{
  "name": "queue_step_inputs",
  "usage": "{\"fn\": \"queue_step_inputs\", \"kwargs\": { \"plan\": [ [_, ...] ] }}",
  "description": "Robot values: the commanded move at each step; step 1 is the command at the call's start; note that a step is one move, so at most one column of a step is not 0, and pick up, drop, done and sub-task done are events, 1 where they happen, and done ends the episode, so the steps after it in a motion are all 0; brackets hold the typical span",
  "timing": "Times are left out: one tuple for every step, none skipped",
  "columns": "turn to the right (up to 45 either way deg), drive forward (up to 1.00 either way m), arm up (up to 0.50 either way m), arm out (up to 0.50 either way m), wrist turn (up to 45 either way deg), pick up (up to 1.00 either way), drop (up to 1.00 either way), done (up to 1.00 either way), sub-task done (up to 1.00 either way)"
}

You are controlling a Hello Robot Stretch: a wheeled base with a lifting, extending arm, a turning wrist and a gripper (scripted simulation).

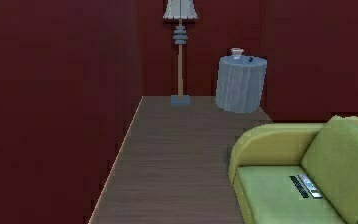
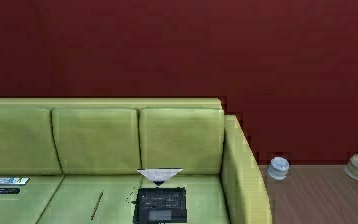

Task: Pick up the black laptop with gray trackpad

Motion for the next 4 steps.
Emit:
{"fn": "queue_step_inputs", "kwargs": {
  "plan": [
    [0.0,0.0,0.42,0.0,0.0,0.0,0.0,0.0,0.0],
    [0.0,0.0,0.0,0.32,0.0,0.0,0.0,0.0,0.0],
    [0.0,0.0,0.0,0.0,45.0,0.0,0.0,0.0,0.0],
    [0.0,0.0,0.0,0.0,45.0,0.0,0.0,0.0,0.0]
  ]
}}
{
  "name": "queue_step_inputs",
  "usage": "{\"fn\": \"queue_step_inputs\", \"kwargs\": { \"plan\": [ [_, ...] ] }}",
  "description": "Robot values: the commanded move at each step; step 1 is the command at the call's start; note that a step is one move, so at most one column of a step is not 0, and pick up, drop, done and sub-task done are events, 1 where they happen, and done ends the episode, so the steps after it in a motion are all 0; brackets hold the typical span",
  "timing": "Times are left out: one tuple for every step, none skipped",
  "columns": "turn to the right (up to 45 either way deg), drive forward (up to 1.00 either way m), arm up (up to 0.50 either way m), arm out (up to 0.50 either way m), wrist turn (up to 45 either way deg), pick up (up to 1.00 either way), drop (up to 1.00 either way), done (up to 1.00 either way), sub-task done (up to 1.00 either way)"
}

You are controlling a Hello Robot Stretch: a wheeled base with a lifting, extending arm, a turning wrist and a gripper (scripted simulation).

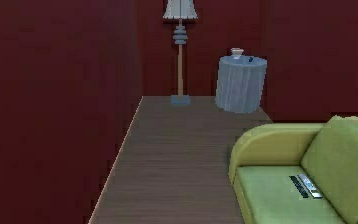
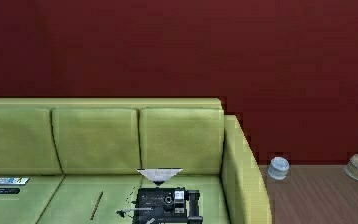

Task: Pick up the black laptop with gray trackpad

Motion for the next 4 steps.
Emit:
{"fn": "queue_step_inputs", "kwargs": {
  "plan": [
    [0.0,0.0,0.0,0.0,45.0,0.0,0.0,0.0,0.0],
    [0.0,0.0,0.0,0.0,27.0,0.0,0.0,0.0,0.0],
    [0.0,0.0,-0.3,0.0,0.0,0.0,0.0,0.0,0.0],
    [0.0,0.0,0.0,0.0,0.0,1.0,0.0,0.0,0.0]
  ]
}}
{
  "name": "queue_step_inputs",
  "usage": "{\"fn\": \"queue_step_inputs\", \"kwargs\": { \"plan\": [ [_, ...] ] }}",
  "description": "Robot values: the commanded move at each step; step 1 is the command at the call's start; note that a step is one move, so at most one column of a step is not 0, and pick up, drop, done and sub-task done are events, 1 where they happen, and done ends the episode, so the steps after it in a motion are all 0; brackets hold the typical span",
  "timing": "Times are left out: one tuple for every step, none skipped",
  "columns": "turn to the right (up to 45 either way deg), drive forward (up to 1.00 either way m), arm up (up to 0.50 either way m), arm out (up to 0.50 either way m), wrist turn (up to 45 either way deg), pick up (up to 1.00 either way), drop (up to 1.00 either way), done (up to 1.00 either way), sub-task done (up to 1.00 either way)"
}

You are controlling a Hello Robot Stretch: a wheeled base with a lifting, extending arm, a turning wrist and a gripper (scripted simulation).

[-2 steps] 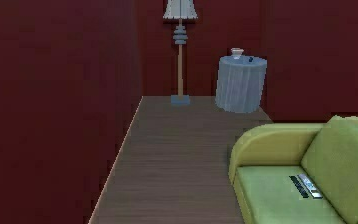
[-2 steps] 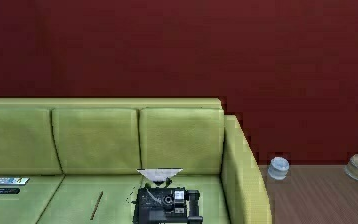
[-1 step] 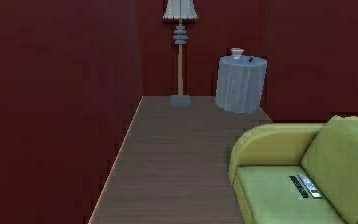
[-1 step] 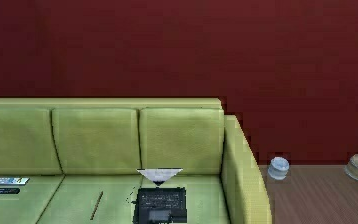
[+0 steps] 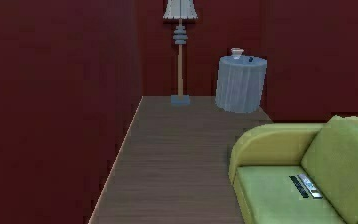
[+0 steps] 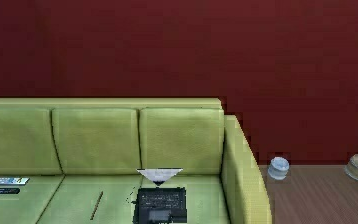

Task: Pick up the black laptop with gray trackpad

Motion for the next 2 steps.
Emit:
{"fn": "queue_step_inputs", "kwargs": {
  "plan": [
    [0.0,0.0,0.1,0.0,0.0,0.0,0.0,0.0,0.0],
    [0.0,0.0,0.0,0.0,0.0,0.0,0.0,1.0,0.0]
  ]
}}
